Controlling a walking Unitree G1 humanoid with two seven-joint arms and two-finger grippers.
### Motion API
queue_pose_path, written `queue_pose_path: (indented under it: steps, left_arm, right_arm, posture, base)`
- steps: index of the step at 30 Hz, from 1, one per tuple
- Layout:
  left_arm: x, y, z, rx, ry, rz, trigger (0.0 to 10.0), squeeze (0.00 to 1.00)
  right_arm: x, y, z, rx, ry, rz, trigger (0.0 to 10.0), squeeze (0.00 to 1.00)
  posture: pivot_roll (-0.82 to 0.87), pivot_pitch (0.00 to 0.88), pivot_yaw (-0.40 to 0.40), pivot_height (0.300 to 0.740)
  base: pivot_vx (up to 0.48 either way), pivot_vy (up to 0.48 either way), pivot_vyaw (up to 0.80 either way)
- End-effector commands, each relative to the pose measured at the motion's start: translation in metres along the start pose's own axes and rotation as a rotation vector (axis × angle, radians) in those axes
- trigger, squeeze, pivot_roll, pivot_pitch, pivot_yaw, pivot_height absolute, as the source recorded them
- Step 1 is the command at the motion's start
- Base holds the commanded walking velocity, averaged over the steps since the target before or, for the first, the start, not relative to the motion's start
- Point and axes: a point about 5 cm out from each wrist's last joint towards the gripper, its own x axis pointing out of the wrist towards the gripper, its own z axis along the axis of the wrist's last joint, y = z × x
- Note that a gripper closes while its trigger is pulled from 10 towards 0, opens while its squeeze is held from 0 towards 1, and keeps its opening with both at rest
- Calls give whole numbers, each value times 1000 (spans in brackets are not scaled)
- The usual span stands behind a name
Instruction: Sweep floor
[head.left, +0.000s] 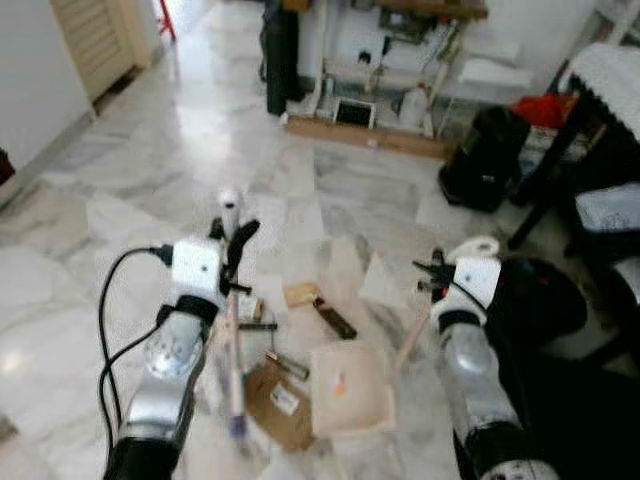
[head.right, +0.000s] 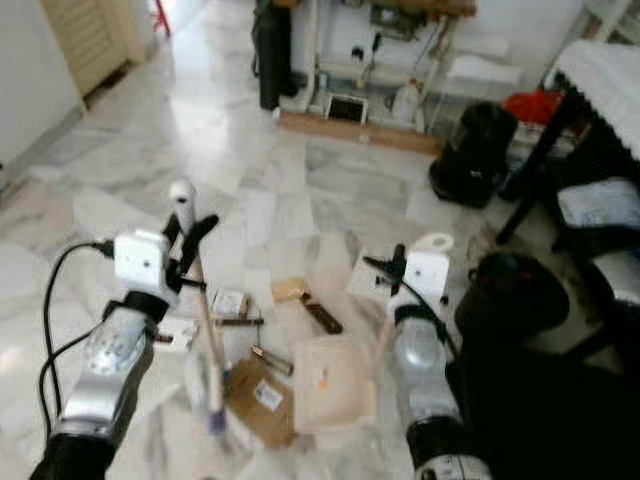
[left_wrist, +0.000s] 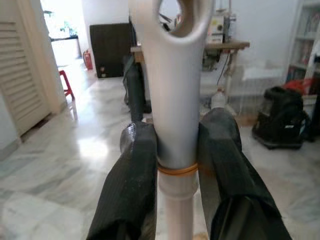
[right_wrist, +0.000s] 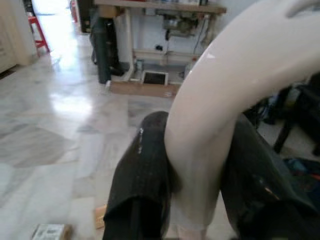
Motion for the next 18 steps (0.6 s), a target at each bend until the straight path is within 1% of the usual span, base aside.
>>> queue_pose_path:
  steps: [1, 3, 5, 6, 11, 15, 16, 18]
  left_arm:
    - [5, -6, 14, 23, -71, -33, 10000, 0]
    - [5, -7, 16, 35, -76, -49, 10000, 0]
    - [6, -8, 18, 69, -79, -92, 10000, 0]
    - [6, -8, 18, 69, -79, -92, 10000, 0]
    - [5, -11, 19, 111, -68, -179, 10000, 0]
    - [4, -12, 19, 134, -59, -224, 10000, 0]
    - [3, -13, 18, 143, -44, -252, 10000, 0]
    - [1, -14, 16, 152, -32, -272, 10000, 0]
  right_arm:
    - [1, -3, 6, 12, -37, -12, 10000, 0]
    - [0, -3, 5, 1, -37, -9, 10000, 0]
    - [-1, -4, 2, -2, -30, -17, 10000, 0]
    - [-1, -4, 2, -2, -30, -17, 10000, 0]
    - [-1, -13, 0, -18, -21, -61, 10000, 0]
    - [-2, -18, -4, -31, -8, -84, 10000, 0]
    - [-3, -20, -6, -37, -1, -94, 10000, 0]
    - [-4, -22, -8, -46, 4, -108, 10000, 0]
  posture:
    - [88, 73, -81, 740]
    - [88, 72, -80, 740]
    - [90, 70, -78, 740]
    - [90, 70, -78, 740]
    - [90, 66, -75, 740]
    - [90, 63, -73, 740]
    - [92, 61, -72, 740]
    - [94, 60, -70, 740]
  base:
    - [0, 0, 0]
    - [0, 0, 0]
    - [0, 0, 0]
    - [0, 0, 0]
    - [0, 0, 0]
    - [0, 0, 0]
    - [0, 0, 0]
    - [0, 0, 0]
